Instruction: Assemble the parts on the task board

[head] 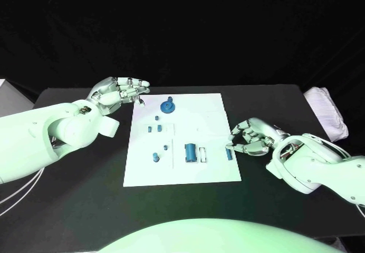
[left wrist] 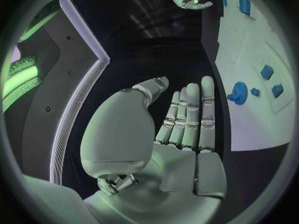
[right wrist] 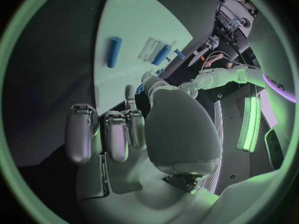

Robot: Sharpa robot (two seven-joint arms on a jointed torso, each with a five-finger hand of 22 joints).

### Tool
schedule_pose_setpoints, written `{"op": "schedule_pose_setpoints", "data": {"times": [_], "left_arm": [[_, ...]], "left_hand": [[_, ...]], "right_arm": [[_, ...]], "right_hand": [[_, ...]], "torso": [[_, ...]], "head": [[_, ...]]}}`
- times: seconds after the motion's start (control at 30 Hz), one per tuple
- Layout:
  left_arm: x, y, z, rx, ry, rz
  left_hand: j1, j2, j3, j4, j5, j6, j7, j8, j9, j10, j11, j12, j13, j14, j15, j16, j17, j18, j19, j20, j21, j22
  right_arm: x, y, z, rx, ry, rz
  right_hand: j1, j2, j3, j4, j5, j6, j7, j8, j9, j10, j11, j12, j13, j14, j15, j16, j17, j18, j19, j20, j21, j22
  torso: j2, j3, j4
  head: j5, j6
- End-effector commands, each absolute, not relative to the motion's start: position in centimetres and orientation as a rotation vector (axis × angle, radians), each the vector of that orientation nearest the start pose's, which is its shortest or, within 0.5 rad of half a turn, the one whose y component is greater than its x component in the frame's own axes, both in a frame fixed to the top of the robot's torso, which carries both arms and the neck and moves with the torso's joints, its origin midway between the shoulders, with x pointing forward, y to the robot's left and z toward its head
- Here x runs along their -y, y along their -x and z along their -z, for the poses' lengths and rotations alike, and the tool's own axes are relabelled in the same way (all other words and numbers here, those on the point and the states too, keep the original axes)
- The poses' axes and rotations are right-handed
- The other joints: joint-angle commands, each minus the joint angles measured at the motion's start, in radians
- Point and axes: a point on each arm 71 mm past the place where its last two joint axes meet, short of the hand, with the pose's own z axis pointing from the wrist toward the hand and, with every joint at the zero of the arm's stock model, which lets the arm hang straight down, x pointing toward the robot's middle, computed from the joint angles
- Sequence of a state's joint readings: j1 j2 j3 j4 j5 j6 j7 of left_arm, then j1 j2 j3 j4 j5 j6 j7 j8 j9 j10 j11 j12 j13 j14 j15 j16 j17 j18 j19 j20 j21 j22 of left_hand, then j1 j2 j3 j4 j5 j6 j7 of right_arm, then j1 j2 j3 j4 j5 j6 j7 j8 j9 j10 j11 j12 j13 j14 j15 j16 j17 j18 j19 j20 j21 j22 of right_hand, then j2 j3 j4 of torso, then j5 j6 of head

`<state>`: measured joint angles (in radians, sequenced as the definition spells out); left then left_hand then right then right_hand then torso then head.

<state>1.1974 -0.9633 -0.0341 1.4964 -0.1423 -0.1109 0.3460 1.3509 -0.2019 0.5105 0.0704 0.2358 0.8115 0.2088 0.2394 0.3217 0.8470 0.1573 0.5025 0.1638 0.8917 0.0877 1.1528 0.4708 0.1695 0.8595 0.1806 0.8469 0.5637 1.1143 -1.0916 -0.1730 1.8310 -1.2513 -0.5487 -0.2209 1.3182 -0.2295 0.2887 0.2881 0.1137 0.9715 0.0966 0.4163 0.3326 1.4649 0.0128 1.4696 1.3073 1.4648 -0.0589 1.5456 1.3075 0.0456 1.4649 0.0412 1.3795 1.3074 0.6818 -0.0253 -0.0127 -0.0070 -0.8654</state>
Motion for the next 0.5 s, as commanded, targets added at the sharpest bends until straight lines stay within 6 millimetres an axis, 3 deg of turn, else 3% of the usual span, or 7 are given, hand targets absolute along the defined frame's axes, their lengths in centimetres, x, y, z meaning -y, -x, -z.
{"op": "schedule_pose_setpoints", "data": {"times": [0.03, 0.13, 0.3, 0.5], "left_arm": [[-26.3, -48.5, 17.6, -1.527, 0.965, 1.566], [-26.4, -48.5, 17.6, -1.527, 0.966, 1.565], [-26.3, -48.6, 17.7, -1.53, 0.966, 1.566], [-26.3, -48.6, 17.7, -1.534, 0.967, 1.567]], "left_hand": [[-0.003, 0.003, 0.0, 0.008, 0.004, -0.006, 0.01, -0.003, -0.002, -0.005, 0.0, 0.004, -0.001, -0.006, 0.0, 0.001, -0.001, 0.013, 0.007, 0.0, -0.003, -0.001], [-0.003, 0.003, 0.0, 0.008, 0.004, -0.006, 0.01, -0.003, -0.002, -0.005, 0.0, 0.004, -0.001, -0.006, 0.0, 0.001, -0.001, 0.013, 0.007, 0.0, -0.003, -0.001], [-0.003, 0.003, 0.0, 0.008, 0.004, -0.006, 0.01, -0.003, -0.002, -0.005, 0.0, 0.004, -0.001, -0.006, 0.0, 0.001, -0.001, 0.013, 0.007, 0.0, -0.003, -0.001], [-0.003, 0.003, 0.0, 0.008, 0.004, -0.006, 0.01, -0.003, -0.002, -0.005, 0.0, 0.004, -0.001, -0.006, 0.0, 0.001, -0.001, 0.013, 0.007, 0.0, -0.003, -0.001]], "right_arm": [[25.6, -38.7, 23.8, -1.795, -0.248, -0.61], [26.3, -38.5, 24.1, -1.804, -0.242, -0.573], [26.8, -38.1, 24.6, -1.817, -0.222, -0.519], [26.3, -37.9, 25.2, -1.83, -0.209, -0.495]], "right_hand": [[-0.015, 0.0, -0.017, -0.001, 0.008, -0.002, 0.002, -0.008, -0.002, 0.059, 0.006, -0.006, 0.215, 0.093, 0.007, -0.004, 0.207, -0.003, 0.051, 0.008, -0.005, 0.158], [-0.036, -0.002, -0.056, 0.0, 0.045, 0.004, 0.001, -0.014, -0.002, 0.055, 0.005, -0.015, 0.211, 0.092, 0.007, -0.008, 0.201, -0.001, 0.049, 0.009, -0.015, 0.154], [-0.053, 0.016, -0.114, 0.002, 0.044, 0.023, -0.006, -0.013, 0.002, 0.053, 0.0, -0.02, 0.209, 0.091, 0.003, -0.01, 0.197, 0.0, 0.048, 0.007, -0.02, 0.152], [-0.058, 0.026, -0.141, 0.003, 0.041, 0.034, -0.01, -0.01, 0.004, 0.054, -0.003, -0.019, 0.209, 0.091, 0.0, -0.01, 0.197, 0.0, 0.049, 0.005, -0.021, 0.152]], "torso": [[-0.001, 0.0003, -0.0022], [-0.002, 0.0002, -0.0024], [-0.003, 0.0019, -0.0023], [-0.002, -0.0003, 0.0002]], "head": [[-0.007, 0.002], [-0.011, 0.004], [-0.014, 0.004], [-0.015, 0.005]]}}
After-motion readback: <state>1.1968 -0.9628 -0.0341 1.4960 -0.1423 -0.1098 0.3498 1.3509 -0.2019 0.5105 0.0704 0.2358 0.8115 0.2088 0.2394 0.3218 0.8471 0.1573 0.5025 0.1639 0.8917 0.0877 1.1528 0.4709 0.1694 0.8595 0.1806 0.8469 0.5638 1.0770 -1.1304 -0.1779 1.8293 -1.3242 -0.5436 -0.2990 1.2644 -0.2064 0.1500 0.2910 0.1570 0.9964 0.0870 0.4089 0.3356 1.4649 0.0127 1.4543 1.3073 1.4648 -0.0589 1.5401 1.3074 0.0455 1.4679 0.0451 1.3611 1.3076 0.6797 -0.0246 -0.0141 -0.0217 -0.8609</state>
